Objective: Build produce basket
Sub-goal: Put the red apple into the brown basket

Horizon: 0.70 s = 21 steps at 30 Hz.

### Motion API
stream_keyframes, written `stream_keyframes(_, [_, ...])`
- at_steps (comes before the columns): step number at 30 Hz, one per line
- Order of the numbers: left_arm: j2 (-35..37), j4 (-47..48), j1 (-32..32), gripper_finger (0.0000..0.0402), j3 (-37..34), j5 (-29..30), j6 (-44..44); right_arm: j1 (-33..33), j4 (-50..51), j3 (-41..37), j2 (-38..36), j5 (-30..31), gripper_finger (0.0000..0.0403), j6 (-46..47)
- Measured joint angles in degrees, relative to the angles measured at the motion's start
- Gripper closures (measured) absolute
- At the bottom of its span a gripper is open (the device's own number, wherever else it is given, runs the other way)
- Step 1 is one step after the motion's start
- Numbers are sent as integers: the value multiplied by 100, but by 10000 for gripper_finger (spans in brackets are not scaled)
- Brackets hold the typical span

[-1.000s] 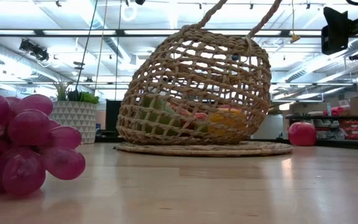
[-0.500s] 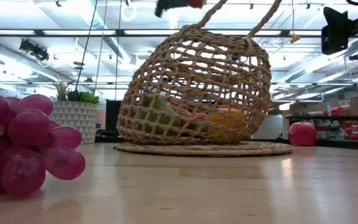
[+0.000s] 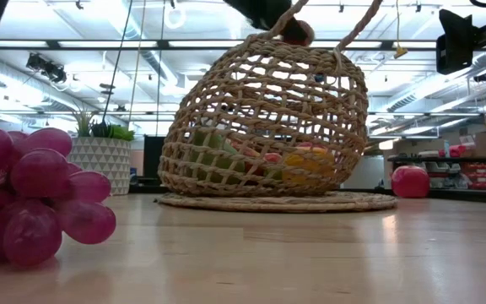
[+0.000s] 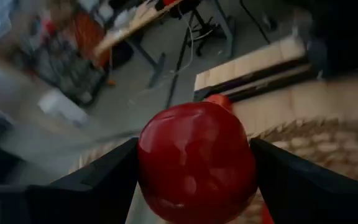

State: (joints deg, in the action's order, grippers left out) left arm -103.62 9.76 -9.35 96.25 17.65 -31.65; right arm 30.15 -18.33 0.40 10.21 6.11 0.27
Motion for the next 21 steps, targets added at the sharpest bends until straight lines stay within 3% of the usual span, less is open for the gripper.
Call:
stream_keyframes(7, [-538,208,226,111,4,301,-3099,0,2,0,1,0,38,0])
stream_keyframes(10, [-732,444,221,111,4,345,-4031,0,0,0,-1,0,38,1])
stream_keyframes(14, [-913,1005,175,111,-5,384,-4240,-2,-2,0,-1,0,38,0])
stream_keyframes(21, [-1024,1470,147,111,-9,392,-3356,-2,-13,0,6,4,38,0])
